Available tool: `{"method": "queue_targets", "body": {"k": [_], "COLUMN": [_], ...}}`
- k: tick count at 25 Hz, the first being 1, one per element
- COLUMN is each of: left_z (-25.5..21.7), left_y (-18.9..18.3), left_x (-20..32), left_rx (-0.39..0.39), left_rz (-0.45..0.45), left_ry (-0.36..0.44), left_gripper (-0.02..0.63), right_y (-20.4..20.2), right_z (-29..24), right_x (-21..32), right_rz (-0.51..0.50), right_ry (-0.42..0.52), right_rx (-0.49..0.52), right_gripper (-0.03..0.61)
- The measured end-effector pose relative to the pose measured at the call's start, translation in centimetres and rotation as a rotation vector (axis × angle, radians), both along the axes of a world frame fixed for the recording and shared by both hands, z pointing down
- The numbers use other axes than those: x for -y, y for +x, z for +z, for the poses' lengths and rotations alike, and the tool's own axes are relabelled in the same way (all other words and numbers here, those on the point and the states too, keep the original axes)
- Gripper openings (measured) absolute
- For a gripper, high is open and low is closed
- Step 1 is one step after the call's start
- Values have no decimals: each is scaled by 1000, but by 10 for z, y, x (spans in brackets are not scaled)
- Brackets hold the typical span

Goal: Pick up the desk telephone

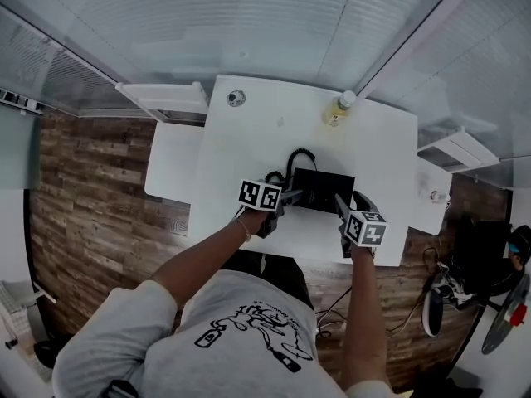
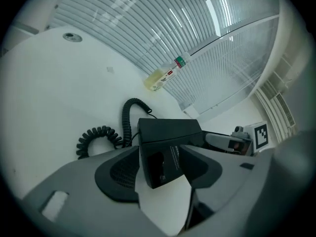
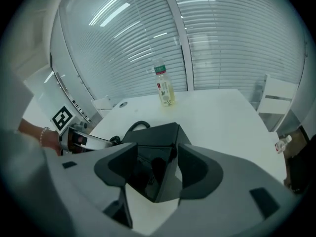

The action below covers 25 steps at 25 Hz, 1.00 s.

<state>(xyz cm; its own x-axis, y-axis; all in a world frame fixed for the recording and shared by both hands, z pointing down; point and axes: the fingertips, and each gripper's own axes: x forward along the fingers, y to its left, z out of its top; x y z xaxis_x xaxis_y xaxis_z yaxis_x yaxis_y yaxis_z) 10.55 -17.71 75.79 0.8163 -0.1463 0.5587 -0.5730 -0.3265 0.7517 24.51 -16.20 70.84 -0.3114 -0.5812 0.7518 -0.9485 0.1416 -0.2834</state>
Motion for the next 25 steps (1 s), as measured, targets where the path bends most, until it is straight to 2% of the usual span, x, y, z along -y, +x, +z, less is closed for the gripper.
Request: {"method": "queue_targets", "body": {"k": [4,9,12,25], "left_z": [11,18,21,-11], "left_y": [8,14,11,3], "left_x": [-5,-8,-8,-13], "left_rx": [-6,27,49,73], "left_rz": [8,23,23,44], "left_ry": [-36,-14,-18,19], "left_gripper": [243,239,206,202], "right_y": [1,1,2,-5], "right_z": [21,23,23,-5], "right_x": [-1,0,-2,-13], "right_rz": [9,13,13,37], "right_ry": [-51,-60,-69,-61], "right_rx": [60,133,135,181], "right_gripper": [225,224,222,215]}}
